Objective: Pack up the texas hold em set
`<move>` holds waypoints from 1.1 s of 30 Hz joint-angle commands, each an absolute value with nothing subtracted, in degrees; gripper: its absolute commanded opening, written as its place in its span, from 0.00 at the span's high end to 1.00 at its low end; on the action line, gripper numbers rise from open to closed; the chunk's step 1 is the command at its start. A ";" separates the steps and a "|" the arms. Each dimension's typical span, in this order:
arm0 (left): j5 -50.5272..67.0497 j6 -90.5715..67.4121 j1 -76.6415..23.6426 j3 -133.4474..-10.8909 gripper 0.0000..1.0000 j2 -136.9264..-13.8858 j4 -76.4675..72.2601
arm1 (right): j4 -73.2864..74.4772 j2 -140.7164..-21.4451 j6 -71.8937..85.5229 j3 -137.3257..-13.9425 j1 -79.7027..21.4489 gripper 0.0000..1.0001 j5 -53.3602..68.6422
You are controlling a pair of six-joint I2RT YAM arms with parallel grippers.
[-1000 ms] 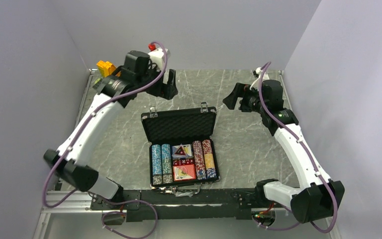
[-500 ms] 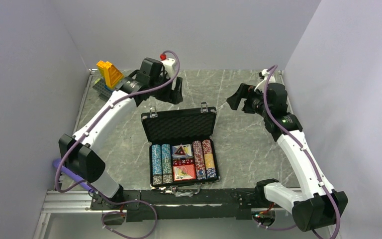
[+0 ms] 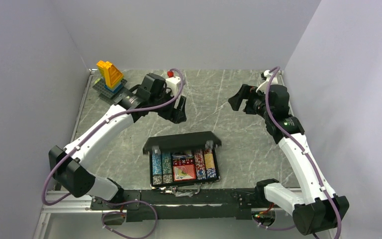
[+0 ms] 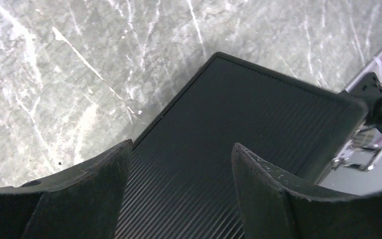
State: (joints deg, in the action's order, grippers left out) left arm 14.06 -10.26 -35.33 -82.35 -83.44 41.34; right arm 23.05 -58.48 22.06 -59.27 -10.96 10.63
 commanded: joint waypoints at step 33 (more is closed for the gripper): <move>17.29 -7.35 -42.06 -51.74 0.35 -72.43 22.28 | 31.49 -60.49 25.73 -52.59 -37.97 0.51 13.30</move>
